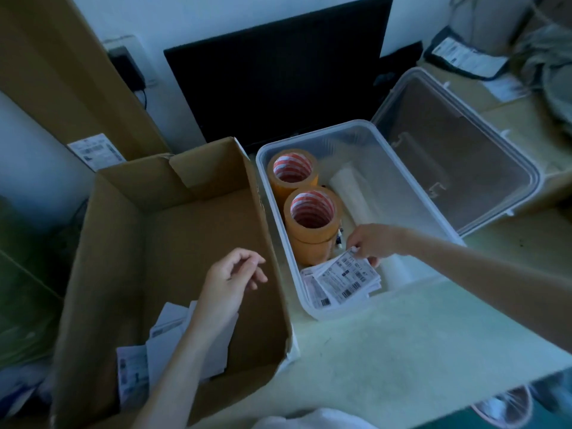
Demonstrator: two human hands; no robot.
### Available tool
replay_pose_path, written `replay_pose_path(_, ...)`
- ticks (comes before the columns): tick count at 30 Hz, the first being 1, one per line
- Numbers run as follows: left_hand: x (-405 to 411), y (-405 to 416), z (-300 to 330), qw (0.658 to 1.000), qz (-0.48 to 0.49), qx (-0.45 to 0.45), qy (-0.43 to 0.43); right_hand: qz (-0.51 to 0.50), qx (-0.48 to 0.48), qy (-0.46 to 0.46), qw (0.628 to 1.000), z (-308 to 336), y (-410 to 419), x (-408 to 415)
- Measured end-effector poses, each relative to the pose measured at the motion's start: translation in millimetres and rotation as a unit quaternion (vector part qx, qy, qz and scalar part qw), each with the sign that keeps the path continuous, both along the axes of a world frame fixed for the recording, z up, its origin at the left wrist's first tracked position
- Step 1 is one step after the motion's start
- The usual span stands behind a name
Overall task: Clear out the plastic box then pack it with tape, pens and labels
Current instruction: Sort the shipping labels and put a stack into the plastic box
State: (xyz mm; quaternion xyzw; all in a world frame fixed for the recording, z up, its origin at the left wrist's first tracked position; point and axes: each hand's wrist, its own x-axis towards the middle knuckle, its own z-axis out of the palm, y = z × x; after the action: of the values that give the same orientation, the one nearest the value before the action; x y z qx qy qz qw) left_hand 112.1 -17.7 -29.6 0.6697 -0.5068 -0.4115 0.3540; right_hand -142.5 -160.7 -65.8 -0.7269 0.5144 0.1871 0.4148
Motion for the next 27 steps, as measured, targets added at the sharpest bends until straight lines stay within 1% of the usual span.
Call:
replay_pose_path(3, 2.2, -0.1, -5.0, 1.000, 0.011, 0.014, 0.003, -0.009, 0.035, 0.017, 0.999, -14.2, -2.3, 8.9)
replay_pose_path(6, 3.5, 1.6, -7.1, 1.000, 0.017, 0.021, 0.009, -0.048, 0.087, 0.014, 0.995, -28.5, 1.9, 13.0)
replay_pose_path(8, 4.2, 2.6, -8.8, 0.999, 0.018, 0.024, 0.011, -0.038, 0.104, 0.032, 0.993, -34.3, 6.1, 13.1)
replay_pose_path(11, 4.6, 2.9, -11.6, 0.999, 0.023, 0.024, 0.011, 0.009, 0.028, 0.057, 0.998, -36.9, 5.1, 10.1)
replay_pose_path(13, 4.2, 3.5, -13.2, 0.999, 0.025, 0.024, 0.014, 0.017, 0.013, 0.058, 0.998, -35.5, 3.3, 9.7)
replay_pose_path(18, 5.0, 4.2, -14.4, 0.999, 0.027, 0.023, 0.023, -0.081, 0.109, -0.034, 0.990, -25.5, 3.3, 8.7)
replay_pose_path(23, 9.9, 7.6, -10.9, 0.999, 0.030, 0.009, 0.024, -0.093, 0.083, -0.096, 0.988, -2.9, 6.5, 9.4)
replay_pose_path(27, 22.8, 12.4, -6.9, 0.999, 0.032, 0.003, 0.005, -0.144, 0.077, -0.195, 0.967, 26.3, 24.5, 10.2)
